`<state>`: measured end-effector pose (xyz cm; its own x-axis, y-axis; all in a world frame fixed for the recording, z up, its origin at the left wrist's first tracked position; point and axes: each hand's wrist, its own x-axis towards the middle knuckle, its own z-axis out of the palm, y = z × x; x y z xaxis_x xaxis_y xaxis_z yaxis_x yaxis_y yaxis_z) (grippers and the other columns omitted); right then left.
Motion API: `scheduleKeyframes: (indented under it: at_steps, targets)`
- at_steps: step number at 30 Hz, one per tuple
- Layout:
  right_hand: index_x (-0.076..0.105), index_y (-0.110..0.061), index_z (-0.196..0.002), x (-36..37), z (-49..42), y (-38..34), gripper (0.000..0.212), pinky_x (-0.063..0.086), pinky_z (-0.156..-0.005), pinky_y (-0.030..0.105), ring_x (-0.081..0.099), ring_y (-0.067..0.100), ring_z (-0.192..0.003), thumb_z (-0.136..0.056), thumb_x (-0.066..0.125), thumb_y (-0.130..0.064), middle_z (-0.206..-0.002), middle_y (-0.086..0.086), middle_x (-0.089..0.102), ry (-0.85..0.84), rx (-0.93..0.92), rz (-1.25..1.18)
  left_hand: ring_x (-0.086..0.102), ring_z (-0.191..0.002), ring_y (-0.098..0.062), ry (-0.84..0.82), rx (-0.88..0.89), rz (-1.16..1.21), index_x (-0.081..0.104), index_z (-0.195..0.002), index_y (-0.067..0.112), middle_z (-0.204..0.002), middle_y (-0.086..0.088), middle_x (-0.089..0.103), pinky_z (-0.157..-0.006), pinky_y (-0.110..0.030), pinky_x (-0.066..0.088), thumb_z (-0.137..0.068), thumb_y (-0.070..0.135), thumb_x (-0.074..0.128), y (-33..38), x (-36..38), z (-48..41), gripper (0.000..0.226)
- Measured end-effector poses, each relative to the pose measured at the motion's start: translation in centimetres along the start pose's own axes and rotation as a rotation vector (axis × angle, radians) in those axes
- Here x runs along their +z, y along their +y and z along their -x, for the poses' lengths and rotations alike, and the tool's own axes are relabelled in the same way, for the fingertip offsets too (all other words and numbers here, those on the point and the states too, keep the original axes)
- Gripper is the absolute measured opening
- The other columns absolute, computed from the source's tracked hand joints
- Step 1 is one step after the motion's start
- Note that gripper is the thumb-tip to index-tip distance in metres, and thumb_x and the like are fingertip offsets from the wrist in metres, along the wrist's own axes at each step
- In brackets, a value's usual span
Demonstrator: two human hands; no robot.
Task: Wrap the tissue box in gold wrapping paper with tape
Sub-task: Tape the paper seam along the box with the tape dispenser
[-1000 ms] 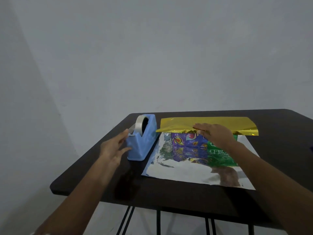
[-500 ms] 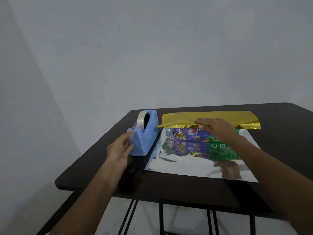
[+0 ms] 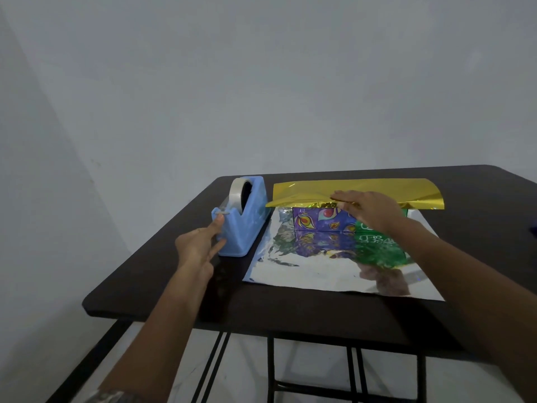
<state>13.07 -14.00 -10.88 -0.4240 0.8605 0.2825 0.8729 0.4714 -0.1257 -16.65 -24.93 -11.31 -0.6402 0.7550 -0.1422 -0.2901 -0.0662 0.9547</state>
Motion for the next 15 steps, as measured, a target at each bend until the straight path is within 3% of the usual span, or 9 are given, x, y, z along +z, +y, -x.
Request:
scheduleKeyframes:
  at_steps: [4,8,10,13,15]
  targets:
    - [0.038,-0.031,-0.142,-0.1,0.1,-0.4,0.042,0.039,-0.101,0.038,0.047,0.025,-0.129,-0.101,0.033,-0.038,-0.147,-0.004,0.041,-0.001,0.008,0.005,0.063,-0.083,-0.015,-0.005,-0.013,0.005,0.060,-0.084,0.002,-0.090,-0.007,0.061,-0.057,-0.023,0.058,-0.075,0.019,0.078,-0.3,-0.1,0.1,0.026]
    - [0.039,-0.033,-0.141,0.1,0.1,-0.1,0.041,0.039,-0.103,0.039,0.048,0.024,-0.127,-0.101,0.033,-0.039,-0.147,-0.008,0.041,-0.015,0.008,-0.010,0.062,-0.099,-0.024,-0.001,-0.031,0.006,0.061,-0.104,-0.005,-0.106,-0.013,0.061,-0.070,-0.029,0.054,-0.074,0.020,0.079,-0.3,0.1,-0.2,0.043]
    - [0.039,-0.034,-0.141,0.0,0.0,-0.1,0.041,0.039,-0.104,0.039,0.047,0.024,-0.129,-0.101,0.033,-0.039,-0.147,-0.009,0.040,-0.022,0.009,-0.017,0.063,-0.098,-0.025,0.009,-0.055,-0.008,0.059,-0.110,-0.007,-0.109,-0.016,0.062,-0.072,-0.030,0.053,-0.073,0.018,0.079,-0.8,-0.1,-0.2,0.049]
    - [0.040,-0.033,-0.141,0.0,0.1,0.0,0.041,0.038,-0.104,0.037,0.046,0.023,-0.130,-0.101,0.033,-0.039,-0.147,-0.009,0.040,-0.017,0.008,-0.014,0.064,-0.090,-0.027,0.054,-0.103,-0.022,0.059,-0.101,-0.005,-0.109,-0.019,0.064,-0.081,-0.035,0.051,-0.075,0.009,0.077,-1.6,-0.7,0.3,0.034]
    - [0.037,-0.033,-0.142,0.1,0.0,0.0,0.042,0.041,-0.101,0.036,0.050,0.024,-0.125,-0.101,0.032,-0.039,-0.146,-0.006,0.043,-0.002,0.005,0.007,0.063,-0.096,-0.027,0.053,-0.080,0.012,0.060,-0.093,-0.002,-0.103,-0.017,0.064,-0.084,-0.036,0.051,-0.080,0.010,0.073,-1.6,-1.1,1.1,0.023]
